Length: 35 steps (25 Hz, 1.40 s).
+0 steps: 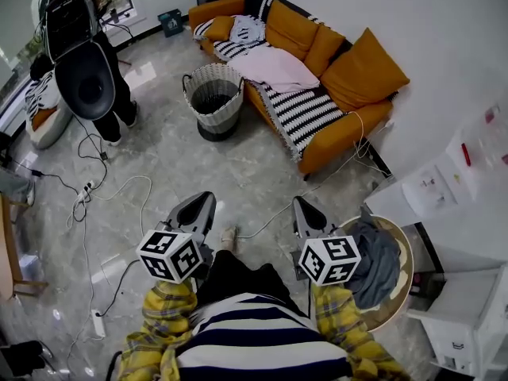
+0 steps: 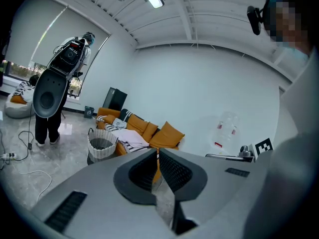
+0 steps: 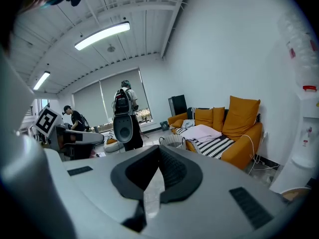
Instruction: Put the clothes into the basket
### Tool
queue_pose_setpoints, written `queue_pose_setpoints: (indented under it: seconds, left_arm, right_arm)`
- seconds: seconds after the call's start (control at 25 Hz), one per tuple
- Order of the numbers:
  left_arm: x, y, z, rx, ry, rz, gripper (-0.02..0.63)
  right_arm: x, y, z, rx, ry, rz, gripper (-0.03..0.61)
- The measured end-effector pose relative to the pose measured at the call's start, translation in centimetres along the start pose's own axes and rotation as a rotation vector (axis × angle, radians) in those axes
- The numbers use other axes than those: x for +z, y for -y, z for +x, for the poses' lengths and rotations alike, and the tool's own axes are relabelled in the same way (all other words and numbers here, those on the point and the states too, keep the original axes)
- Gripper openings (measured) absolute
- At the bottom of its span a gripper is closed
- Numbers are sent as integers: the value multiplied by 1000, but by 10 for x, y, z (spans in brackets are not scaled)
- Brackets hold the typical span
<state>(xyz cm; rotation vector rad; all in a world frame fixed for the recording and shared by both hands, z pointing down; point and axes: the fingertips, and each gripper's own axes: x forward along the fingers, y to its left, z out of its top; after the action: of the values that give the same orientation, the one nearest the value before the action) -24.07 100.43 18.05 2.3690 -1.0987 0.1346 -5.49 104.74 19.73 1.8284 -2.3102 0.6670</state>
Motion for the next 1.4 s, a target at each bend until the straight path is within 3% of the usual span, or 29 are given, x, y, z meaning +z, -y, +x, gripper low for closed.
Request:
queue_pose_setpoints:
  seconds: [0.36,0.68,0.96,1.4]
  left_arm:
    - [26,-48,76,-54,-2,21,26]
    - [78,-127,145,-74,-19,-4,25]
    - [118,-177,191,-138,-42,-17,26]
    - [131,-213,254,-120,-51,3,25]
  right_arm:
    - [22,14,80,-10,30,-31,26]
    - [66,19,191,-19,55,-10,26]
    - [93,23,269,-52,44,3,26]
    - [103,61,355,-51,-14,-10,28]
